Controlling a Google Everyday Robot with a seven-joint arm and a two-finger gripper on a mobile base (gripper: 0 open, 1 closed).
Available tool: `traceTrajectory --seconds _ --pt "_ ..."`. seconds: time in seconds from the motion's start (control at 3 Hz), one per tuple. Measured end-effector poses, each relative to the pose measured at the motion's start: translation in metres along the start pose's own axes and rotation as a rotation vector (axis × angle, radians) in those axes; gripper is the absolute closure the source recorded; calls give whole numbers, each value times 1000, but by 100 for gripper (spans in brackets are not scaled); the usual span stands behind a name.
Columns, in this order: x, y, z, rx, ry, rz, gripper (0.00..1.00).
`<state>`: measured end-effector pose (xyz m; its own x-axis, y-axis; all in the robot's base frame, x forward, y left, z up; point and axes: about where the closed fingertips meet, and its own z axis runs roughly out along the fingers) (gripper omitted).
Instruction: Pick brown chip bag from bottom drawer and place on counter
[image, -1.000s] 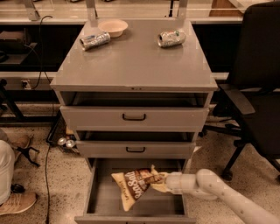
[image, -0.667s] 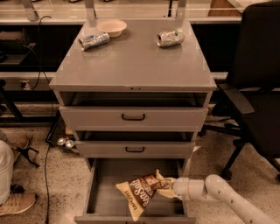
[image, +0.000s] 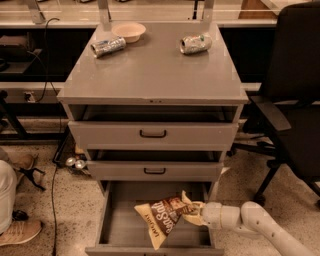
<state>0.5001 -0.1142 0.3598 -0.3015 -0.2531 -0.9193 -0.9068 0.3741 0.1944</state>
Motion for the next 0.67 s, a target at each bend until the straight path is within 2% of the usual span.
traceTrajectory --seconds 0.33,0.67 --pt "-43 5 -36 86 -51 -97 100" --pt "-99 31 -84 217 -75 -205 100"
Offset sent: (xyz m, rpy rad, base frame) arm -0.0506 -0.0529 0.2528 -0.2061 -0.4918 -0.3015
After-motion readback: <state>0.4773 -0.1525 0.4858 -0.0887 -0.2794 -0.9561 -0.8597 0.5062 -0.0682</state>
